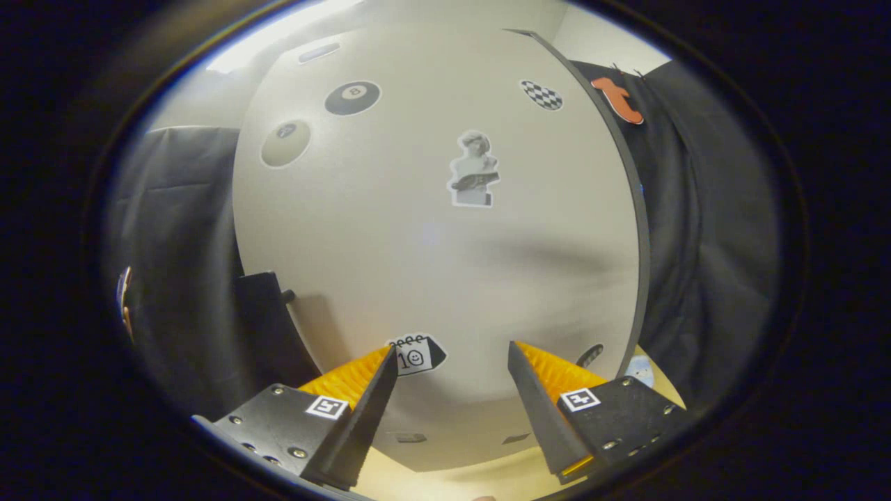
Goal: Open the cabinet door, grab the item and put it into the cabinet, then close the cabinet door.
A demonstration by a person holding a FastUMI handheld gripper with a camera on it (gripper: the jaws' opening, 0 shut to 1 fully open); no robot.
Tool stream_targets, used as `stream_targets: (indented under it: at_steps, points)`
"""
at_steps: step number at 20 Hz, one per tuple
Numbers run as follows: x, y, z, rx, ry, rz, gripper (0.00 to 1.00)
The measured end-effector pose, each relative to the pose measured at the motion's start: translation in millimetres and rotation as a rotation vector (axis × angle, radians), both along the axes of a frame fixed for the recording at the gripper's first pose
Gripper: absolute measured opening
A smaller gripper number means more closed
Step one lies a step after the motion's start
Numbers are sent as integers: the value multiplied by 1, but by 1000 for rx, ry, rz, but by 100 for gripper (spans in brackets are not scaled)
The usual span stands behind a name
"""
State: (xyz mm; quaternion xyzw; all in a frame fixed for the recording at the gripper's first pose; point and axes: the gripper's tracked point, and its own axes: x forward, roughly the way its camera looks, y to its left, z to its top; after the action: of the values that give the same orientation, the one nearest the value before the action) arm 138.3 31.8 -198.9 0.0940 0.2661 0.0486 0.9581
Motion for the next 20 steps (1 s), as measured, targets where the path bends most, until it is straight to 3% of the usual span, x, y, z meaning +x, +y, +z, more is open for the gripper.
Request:
stream_targets:
  at_steps: [8,13,20]
  points:
    - [34,9,-14,-18,-2,-4,96]
    - [29,23,-19,-157,-30,7,96]
    - [31,19,-21,-118,-22,-9,94]
